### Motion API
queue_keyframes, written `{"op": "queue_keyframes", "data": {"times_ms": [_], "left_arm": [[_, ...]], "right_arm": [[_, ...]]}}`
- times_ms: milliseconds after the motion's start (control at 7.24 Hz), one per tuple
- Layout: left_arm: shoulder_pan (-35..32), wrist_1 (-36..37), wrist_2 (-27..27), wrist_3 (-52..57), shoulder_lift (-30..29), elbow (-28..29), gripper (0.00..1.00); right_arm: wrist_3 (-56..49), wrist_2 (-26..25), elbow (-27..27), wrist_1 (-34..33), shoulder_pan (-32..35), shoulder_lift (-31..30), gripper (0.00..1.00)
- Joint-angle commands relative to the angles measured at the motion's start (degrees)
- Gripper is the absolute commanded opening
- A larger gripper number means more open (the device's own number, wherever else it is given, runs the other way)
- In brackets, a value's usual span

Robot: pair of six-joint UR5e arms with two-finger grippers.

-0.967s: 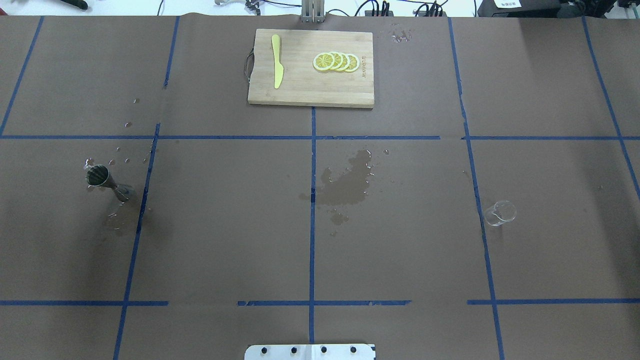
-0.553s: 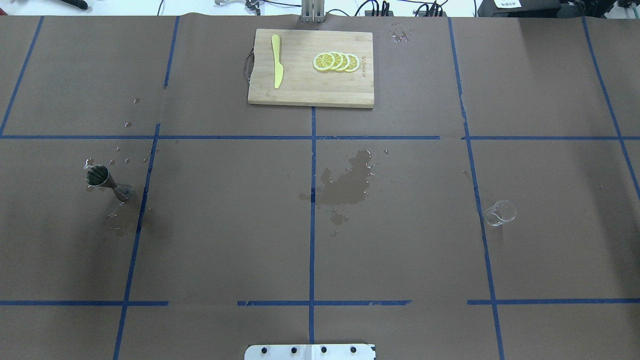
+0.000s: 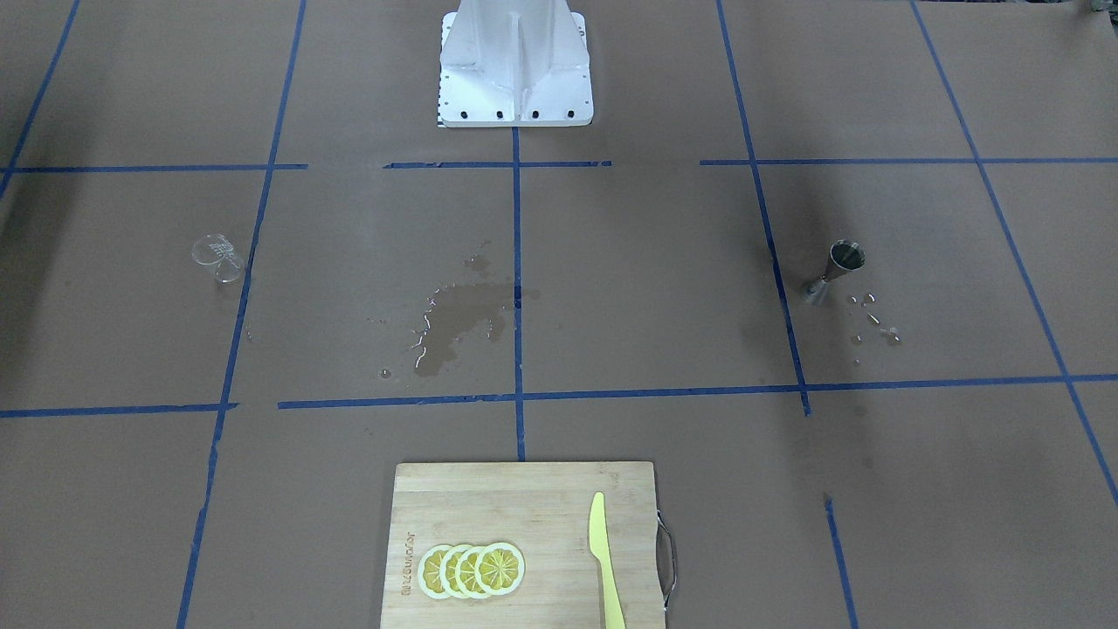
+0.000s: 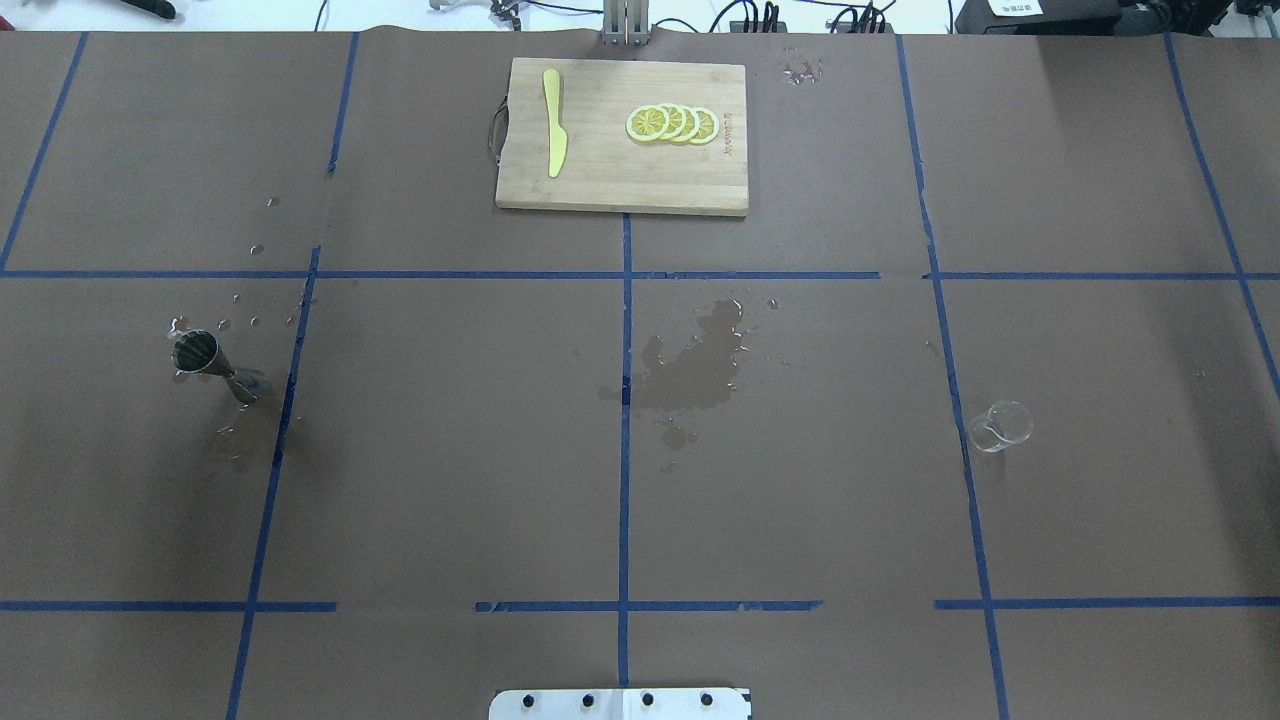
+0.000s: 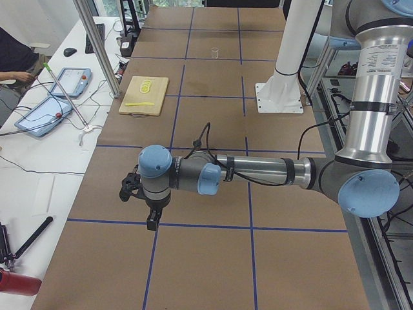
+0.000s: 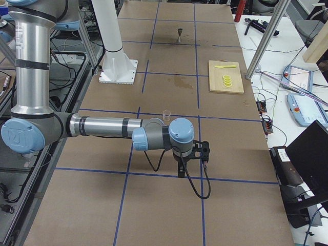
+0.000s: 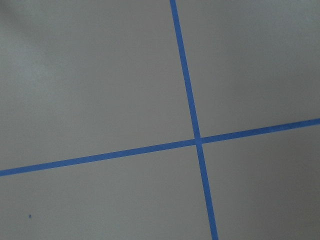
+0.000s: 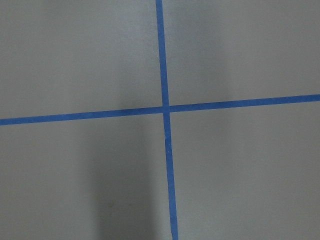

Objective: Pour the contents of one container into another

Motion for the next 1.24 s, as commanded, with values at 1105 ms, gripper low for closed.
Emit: {"op": "queue_keyframes", "data": {"times_ms": [1105], "left_arm": [[0.0,-0.08,-1.56,-2.09,0.04,0.35,1.0]], "right_arm": [[0.09,0.04,-0.04,0.06,0.01,-0.29,1.0]]}}
